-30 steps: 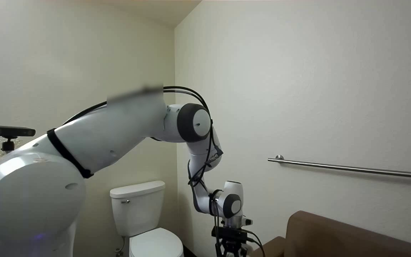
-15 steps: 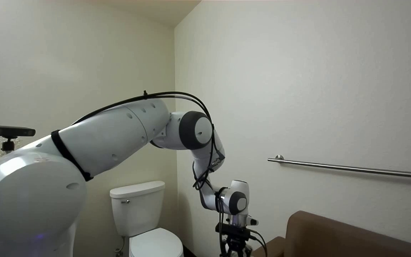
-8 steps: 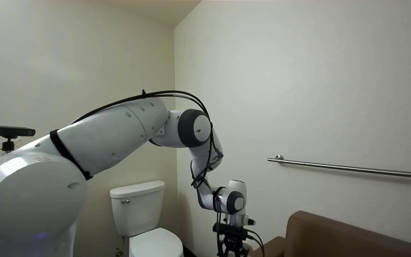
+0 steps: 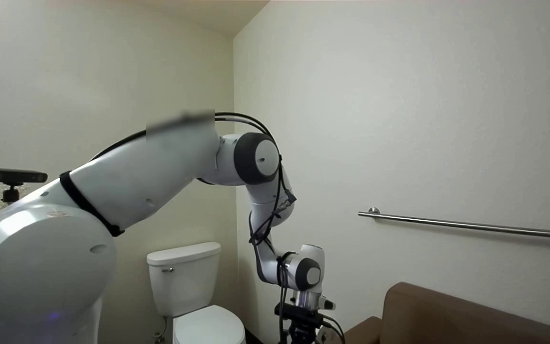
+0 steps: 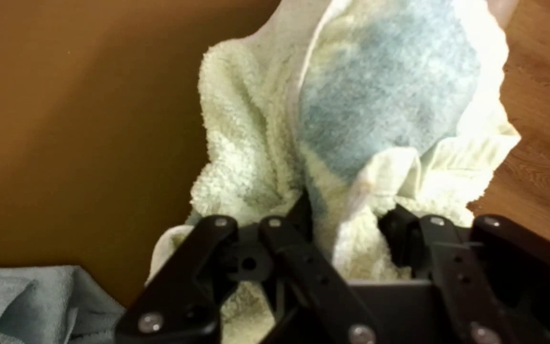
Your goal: Use the towel to wipe the sofa's left arm
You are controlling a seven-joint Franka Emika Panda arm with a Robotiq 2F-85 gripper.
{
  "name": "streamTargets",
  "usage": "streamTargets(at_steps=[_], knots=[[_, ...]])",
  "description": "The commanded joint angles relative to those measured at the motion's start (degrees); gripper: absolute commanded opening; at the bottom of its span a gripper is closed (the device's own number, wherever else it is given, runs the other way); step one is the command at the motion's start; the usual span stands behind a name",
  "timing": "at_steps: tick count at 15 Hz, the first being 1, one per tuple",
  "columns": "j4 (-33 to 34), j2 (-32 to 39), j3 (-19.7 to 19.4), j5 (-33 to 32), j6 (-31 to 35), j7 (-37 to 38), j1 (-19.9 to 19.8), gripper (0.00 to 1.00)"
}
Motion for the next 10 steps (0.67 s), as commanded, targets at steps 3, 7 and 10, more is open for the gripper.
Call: streamTargets(at_steps=[3,7,10], knots=[[-9.5,-5.85,1.97,1.15,0.15,-3.49,-1.44,0.1],[-6.47,-3.22,0.81,0.44,0.62,-1.12,0.24,0.26],[-7.78,-3.53,-0.79,-0.51,4.36,1.5,1.86,0.09]])
